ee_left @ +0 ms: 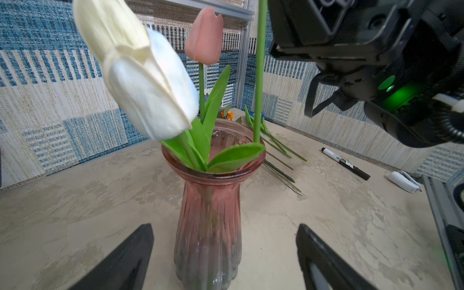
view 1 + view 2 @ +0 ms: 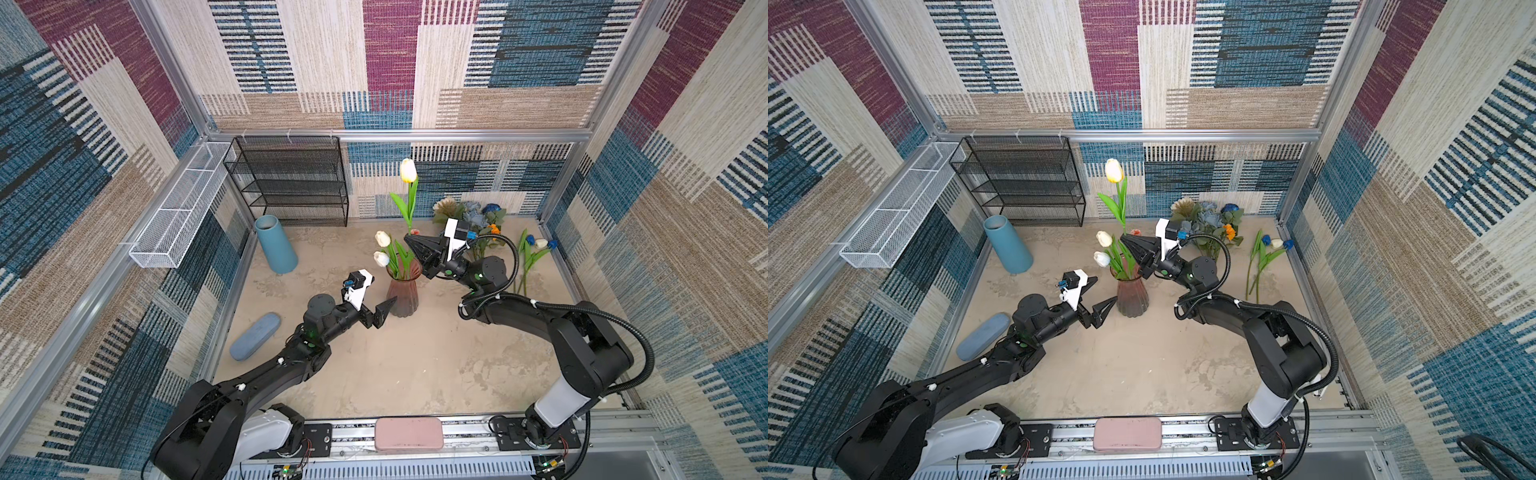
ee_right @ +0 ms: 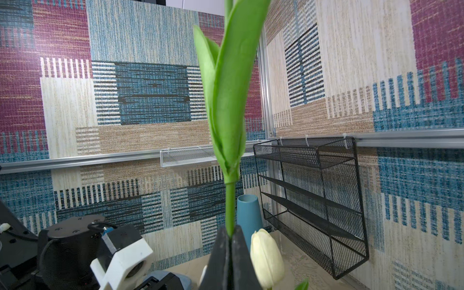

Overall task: Arrange flowers in a vase
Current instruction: Place the flower in the vase.

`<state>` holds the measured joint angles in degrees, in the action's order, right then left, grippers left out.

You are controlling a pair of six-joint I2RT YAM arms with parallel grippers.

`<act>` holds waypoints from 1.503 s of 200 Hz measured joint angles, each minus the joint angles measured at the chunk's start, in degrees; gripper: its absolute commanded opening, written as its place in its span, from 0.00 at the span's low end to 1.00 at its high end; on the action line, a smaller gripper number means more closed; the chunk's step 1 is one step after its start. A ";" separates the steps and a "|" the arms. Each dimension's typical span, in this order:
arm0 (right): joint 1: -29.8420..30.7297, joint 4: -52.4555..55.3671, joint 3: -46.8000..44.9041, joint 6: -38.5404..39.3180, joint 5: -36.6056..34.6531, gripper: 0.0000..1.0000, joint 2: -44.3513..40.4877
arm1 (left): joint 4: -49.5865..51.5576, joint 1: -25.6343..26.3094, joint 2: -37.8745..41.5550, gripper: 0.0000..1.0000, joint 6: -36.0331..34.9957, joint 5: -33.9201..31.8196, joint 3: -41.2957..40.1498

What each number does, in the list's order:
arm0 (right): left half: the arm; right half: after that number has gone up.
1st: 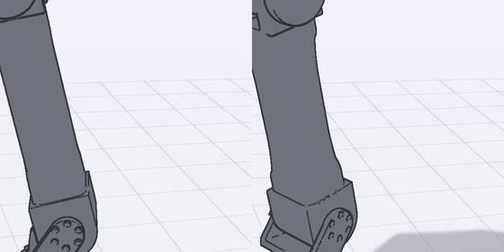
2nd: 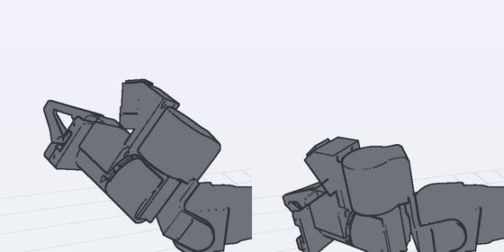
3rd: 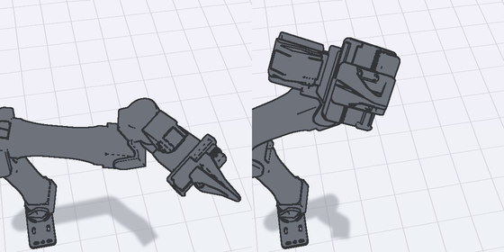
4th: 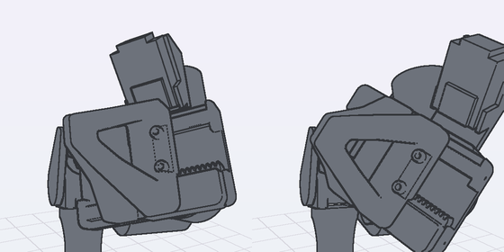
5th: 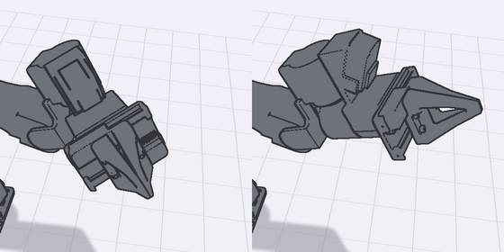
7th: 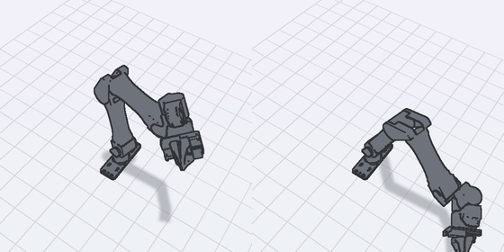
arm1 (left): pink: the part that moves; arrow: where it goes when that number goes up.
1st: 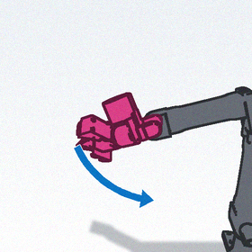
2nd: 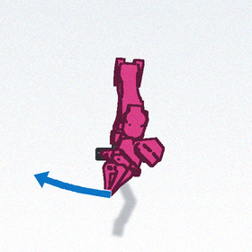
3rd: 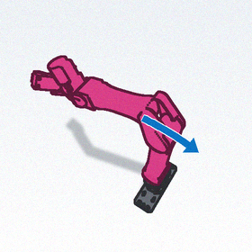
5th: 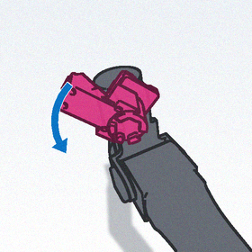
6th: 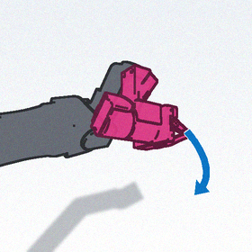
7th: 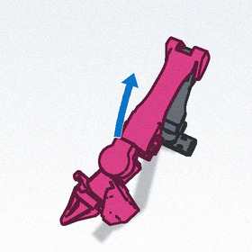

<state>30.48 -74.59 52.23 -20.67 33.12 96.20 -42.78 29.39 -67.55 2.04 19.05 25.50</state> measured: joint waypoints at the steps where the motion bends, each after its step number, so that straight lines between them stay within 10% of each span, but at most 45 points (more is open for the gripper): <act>1: 0.00 0.00 0.00 0.04 0.00 0.00 0.07 | 0.13 0.00 0.07 0.92 -0.07 0.02 0.00; 97: 0.04 1.70 -6.23 8.90 -1.60 0.04 -1.07 | 1.03 0.00 0.72 0.92 -0.74 0.57 -0.33; 300: 0.09 43.91 6.08 20.00 -11.23 0.88 -19.04 | 0.57 0.00 0.96 0.94 -0.90 0.79 -0.74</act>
<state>30.57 -30.68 58.30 -0.67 21.89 77.17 -42.22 29.39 -66.59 1.15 19.84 24.75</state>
